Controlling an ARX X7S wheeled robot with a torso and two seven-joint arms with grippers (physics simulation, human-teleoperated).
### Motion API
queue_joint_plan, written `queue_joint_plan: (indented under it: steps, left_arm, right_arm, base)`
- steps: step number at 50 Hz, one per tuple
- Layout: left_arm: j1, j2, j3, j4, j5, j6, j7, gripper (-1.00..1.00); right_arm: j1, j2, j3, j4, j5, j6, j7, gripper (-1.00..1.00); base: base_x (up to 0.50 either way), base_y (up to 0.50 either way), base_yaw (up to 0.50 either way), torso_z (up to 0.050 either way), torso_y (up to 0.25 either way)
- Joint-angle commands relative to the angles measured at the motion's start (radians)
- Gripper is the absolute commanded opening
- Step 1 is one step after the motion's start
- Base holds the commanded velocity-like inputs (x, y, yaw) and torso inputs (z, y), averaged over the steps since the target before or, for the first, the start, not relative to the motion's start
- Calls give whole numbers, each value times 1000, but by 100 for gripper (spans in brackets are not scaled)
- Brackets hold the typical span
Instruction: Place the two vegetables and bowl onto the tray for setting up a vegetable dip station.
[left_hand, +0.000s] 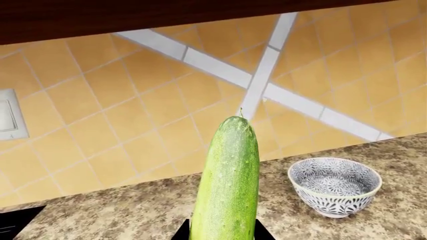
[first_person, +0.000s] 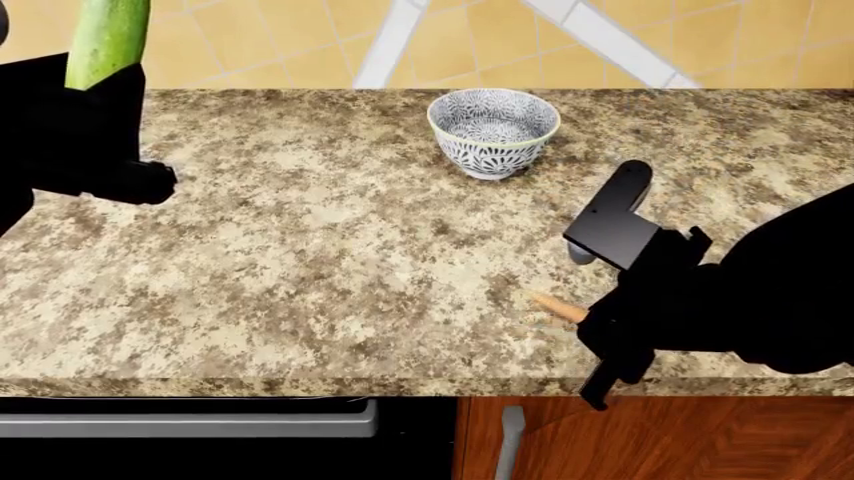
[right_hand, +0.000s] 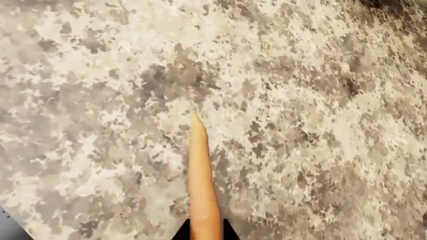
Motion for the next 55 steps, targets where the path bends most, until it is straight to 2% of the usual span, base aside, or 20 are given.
queue_joint_plan:
  steps: [1, 11, 22, 29, 37, 40, 44, 47, 55]
  left_arm:
    - [-7, 0, -5, -4, -1, 4, -5, -100]
    - [8, -18, -18, 2, -6, 17, -3, -100]
    - [43, -42, -43, 16, -3, 53, -12, -100]
    - [80, -63, -71, 34, 21, 90, -4, -100]
    - [143, -92, -109, 68, 55, 146, -4, -100]
    - [144, -88, -110, 74, 59, 149, -5, -100]
    - [156, -87, -121, 73, 68, 169, -18, -100]
    - [172, -84, -133, 84, 85, 190, -25, -100]
    - [178, -111, -152, 91, 69, 197, -23, -100]
  right_arm:
    - [-29, 17, -39, 2, -13, 10, 38, -100]
    - [13, 32, 46, -77, -128, -189, -35, -100]
    - [-19, 146, 235, -204, -101, -445, 91, -100]
    - [-69, 169, 255, -273, -118, -518, 140, -100]
    - [-125, 123, 309, -227, -37, -603, 372, -100]
    - [-200, 124, 364, -196, -21, -724, 472, -100]
    - [-265, 131, 404, -210, -43, -827, 548, -100]
    - [-293, 133, 416, -253, -127, -887, 583, -100]
    - [-201, 104, 383, -262, -180, -787, 609, -100]
  base:
    - [0, 0, 0, 0, 0]
    - [0, 0, 0, 0, 0]
    - [0, 0, 0, 0, 0]
    - [0, 0, 0, 0, 0]
    - [0, 0, 0, 0, 0]
    - [0, 0, 0, 0, 0]
    - [0, 0, 0, 0, 0]
    - [0, 0, 0, 0, 0]
    - [0, 0, 0, 0, 0]
